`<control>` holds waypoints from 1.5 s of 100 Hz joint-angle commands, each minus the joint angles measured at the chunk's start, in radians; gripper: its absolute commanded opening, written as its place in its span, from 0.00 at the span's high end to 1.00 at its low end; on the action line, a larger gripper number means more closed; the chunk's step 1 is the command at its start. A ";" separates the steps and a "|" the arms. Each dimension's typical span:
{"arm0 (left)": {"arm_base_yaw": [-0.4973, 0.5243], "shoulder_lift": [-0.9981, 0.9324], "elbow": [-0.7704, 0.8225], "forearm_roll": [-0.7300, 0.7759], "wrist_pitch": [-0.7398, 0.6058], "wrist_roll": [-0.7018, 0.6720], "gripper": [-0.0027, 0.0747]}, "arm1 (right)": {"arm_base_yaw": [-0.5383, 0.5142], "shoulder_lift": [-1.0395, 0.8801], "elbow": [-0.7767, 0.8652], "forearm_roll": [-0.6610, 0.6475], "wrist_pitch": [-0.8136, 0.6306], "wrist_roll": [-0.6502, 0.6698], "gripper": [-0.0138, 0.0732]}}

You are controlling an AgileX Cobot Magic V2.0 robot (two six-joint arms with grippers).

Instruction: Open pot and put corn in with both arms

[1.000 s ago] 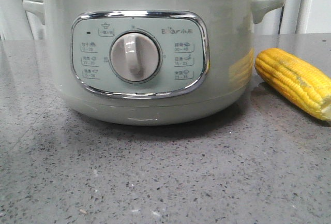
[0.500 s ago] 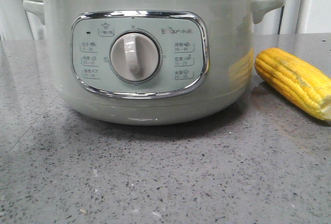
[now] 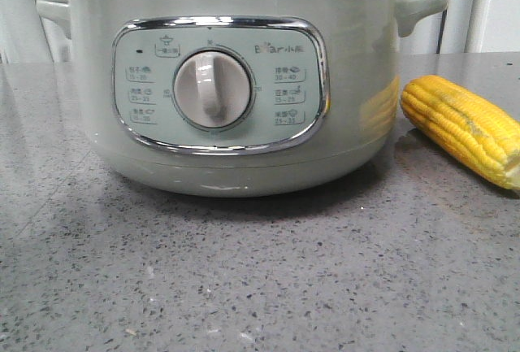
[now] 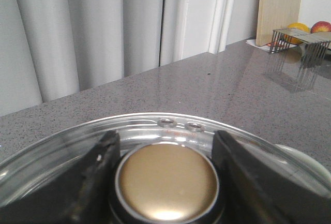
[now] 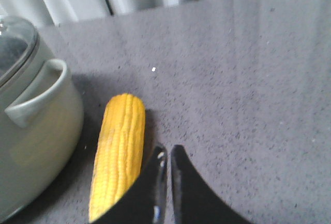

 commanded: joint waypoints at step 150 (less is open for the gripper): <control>0.029 -0.403 -0.197 0.096 0.119 0.119 0.99 | 0.148 0.880 -0.475 0.074 0.381 -0.020 0.82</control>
